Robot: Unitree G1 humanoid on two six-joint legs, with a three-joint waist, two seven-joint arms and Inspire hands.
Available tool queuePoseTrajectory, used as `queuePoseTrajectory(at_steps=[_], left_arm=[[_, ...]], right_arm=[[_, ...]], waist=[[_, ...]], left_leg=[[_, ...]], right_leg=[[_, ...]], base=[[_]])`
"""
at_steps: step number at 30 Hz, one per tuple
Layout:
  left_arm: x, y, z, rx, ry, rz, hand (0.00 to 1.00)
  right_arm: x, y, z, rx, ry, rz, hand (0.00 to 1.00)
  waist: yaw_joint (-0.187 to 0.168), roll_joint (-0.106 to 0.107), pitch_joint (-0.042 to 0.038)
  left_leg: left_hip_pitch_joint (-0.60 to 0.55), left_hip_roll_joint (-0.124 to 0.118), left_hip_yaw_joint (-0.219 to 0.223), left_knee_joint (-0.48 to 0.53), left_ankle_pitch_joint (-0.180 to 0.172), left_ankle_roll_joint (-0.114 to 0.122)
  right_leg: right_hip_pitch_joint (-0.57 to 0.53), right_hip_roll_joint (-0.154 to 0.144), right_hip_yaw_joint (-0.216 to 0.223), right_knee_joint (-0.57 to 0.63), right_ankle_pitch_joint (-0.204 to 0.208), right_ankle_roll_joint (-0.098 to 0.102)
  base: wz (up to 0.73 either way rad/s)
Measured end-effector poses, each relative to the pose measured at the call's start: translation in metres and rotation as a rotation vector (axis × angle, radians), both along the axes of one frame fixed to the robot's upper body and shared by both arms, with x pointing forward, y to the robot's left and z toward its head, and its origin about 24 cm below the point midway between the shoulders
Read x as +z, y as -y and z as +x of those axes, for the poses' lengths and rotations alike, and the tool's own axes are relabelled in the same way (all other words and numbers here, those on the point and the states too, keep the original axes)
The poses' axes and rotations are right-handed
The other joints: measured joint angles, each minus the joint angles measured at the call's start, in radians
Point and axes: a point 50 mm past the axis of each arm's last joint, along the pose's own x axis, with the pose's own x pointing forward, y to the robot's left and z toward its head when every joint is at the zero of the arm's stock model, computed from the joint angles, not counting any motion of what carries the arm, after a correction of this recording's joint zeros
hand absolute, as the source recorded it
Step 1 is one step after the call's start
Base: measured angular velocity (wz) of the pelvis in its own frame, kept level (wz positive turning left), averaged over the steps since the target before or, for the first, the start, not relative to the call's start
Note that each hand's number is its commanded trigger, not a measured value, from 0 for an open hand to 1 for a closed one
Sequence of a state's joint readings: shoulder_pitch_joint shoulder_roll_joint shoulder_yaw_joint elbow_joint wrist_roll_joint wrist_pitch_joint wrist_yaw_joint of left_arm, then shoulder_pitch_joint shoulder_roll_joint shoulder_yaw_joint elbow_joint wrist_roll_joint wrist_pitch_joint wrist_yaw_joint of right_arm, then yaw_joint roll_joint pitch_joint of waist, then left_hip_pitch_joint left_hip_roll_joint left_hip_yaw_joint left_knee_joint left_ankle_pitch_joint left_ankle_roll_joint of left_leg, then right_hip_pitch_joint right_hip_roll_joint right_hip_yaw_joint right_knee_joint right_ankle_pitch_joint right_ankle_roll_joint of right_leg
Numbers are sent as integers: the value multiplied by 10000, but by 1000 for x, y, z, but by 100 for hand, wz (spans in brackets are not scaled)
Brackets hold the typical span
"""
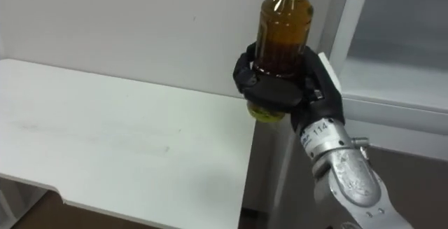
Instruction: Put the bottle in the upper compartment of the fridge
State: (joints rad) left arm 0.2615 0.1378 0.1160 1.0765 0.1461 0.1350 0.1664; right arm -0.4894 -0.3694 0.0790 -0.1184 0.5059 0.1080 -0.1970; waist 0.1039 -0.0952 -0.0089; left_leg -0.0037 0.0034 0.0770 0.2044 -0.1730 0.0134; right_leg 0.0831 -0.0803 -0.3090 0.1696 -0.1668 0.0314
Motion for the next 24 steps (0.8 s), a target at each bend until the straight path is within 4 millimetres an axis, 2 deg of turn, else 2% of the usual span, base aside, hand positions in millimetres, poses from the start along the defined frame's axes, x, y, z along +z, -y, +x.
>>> queuePoseTrajectory(at_steps=[4, 6, 10, 15, 20, 24], left_arm=[[0, -1, -6, 26, -38, 16, 0], [1, -1, -8, 99, 5, 34, 0], [1, -3, -10, 381, 42, 78, 0], [1, -2, -13, 494, 1, 64, 0], [2, -4, -19, 983, 3, 75, 0], [3, -6, -19, 1131, 98, 188, 0]], right_arm=[[11, 8, -4, -136, 431, -85, 100], [18, 14, -7, -332, 731, 30, 100], [26, 23, -10, -684, 1050, -46, 100], [35, 31, -16, -936, 1463, -45, 100], [43, 40, -20, -1435, 1730, 167, 100], [52, 55, -24, -2008, 1982, 97, 100]], waist=[[-230, -49, 6], [-387, -133, 40], [-481, -225, -10], [-563, -216, -7], [-992, -192, -8], [-1043, -171, -11]], left_leg=[[159, 2, 61, -83, 0, 0], [154, 1, 60, -106, 0, 0], [164, 11, 175, -152, -1, -1], [247, 25, 291, -170, -3, -1], [251, 37, 309, -154, -6, -3], [298, 47, 377, -163, -6, -3]], right_leg=[[86, 2, 44, -9, 0, 1], [79, 6, 54, -10, -1, 1], [31, 8, 134, -5, -1, 1], [54, 20, 332, -7, -1, 1], [55, 25, 348, 6, 0, 0], [60, 27, 356, 19, 0, 0]], base=[[-6], [0], [-4], [-7], [-1], [-5]])
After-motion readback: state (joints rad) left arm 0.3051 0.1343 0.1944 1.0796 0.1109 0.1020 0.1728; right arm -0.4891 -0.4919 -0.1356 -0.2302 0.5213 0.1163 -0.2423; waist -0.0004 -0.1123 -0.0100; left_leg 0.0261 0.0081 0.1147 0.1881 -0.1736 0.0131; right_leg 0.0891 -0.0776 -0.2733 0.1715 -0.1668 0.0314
